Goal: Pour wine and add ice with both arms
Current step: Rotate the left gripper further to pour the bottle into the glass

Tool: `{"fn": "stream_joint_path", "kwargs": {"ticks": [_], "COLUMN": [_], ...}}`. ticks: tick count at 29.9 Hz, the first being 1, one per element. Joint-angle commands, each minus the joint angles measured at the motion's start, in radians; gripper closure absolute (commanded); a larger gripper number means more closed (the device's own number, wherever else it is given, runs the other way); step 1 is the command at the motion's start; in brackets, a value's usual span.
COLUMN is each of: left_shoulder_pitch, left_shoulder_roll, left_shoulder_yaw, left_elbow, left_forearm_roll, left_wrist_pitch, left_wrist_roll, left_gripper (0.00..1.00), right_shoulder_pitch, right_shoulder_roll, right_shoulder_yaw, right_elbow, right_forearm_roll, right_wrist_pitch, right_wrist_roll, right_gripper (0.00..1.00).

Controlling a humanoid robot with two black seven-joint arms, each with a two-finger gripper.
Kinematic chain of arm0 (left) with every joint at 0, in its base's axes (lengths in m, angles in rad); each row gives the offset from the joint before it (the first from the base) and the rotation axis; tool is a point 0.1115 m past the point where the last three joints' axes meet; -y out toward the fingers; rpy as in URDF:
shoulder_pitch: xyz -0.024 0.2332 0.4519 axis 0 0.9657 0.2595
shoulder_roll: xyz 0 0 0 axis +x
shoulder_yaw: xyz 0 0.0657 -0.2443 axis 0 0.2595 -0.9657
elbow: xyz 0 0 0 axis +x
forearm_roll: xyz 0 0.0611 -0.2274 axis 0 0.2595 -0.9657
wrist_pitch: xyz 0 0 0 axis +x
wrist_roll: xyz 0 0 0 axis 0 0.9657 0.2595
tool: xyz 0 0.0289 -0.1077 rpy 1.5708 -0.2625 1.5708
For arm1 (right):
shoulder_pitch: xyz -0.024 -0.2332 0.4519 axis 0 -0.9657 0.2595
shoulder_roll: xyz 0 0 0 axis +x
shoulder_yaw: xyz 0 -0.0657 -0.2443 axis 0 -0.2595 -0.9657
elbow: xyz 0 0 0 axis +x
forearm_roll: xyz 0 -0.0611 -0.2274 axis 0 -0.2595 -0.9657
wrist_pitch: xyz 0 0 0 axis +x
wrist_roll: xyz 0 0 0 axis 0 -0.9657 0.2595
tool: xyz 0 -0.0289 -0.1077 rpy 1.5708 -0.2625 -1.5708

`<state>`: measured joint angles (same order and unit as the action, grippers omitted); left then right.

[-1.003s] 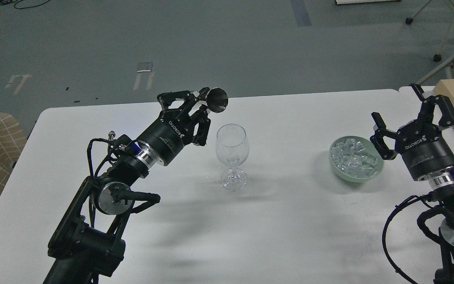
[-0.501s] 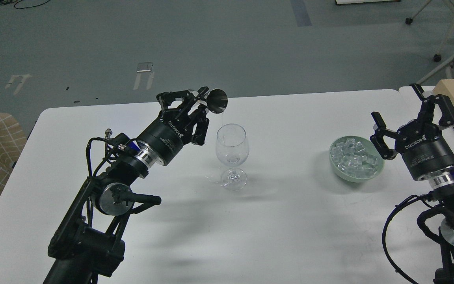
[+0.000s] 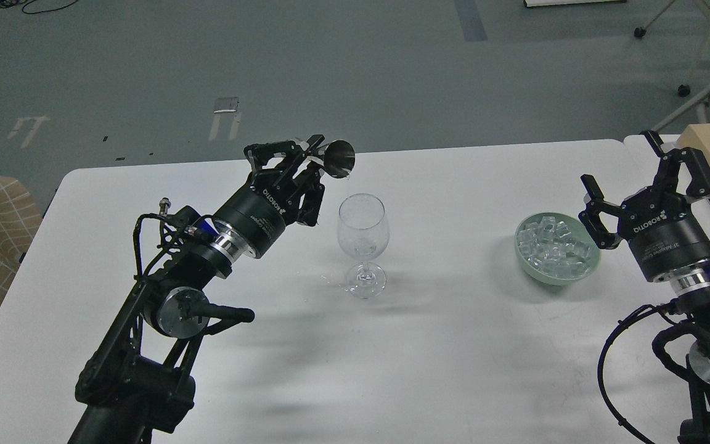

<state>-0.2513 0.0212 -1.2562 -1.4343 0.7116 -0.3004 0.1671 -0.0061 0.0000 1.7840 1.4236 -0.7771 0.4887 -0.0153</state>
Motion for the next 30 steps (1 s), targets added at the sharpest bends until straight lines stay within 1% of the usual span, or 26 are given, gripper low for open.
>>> {"fn": "stream_joint_path", "kwargs": {"ticks": [1,4,8,24,28,30], "left_shoulder_pitch": [0.000,0.000,0.004,-0.002,-0.002,-0.002], "left_shoulder_roll": [0.002,0.002,0.002,0.003,0.003,0.003], "left_shoulder_yaw": [0.000,0.000,0.000,0.000,0.001,0.001], "left_elbow": [0.000,0.000,-0.001,-0.002,0.002,0.003], "left_forearm_roll": [0.005,0.022,0.066,0.127,0.169,0.177], "left_wrist_pitch": [0.000,-0.005,-0.048,-0.051,-0.051,-0.051], "left_wrist_roll": [-0.003,-0.017,-0.027,-0.044,-0.066,-0.069], "left_gripper": [0.88,0.88,0.88,0.88,0.88,0.88], "right_shoulder_pitch": [0.000,0.000,0.000,0.000,0.000,0.000], "right_shoulder_roll": [0.000,0.000,0.000,0.000,0.000,0.000], "right_shoulder_yaw": [0.000,0.000,0.000,0.000,0.000,0.000], "right_elbow": [0.000,0.000,0.000,0.000,0.000,0.000], "right_forearm_roll": [-0.001,-0.001,-0.001,0.001,0.001,0.001], "right_wrist_pitch": [0.000,0.000,0.000,0.000,0.000,0.000], "right_wrist_roll": [0.000,0.000,0.000,0.000,0.000,0.000], "right_gripper": [0.00,0.00,0.00,0.00,0.00,0.00]}}
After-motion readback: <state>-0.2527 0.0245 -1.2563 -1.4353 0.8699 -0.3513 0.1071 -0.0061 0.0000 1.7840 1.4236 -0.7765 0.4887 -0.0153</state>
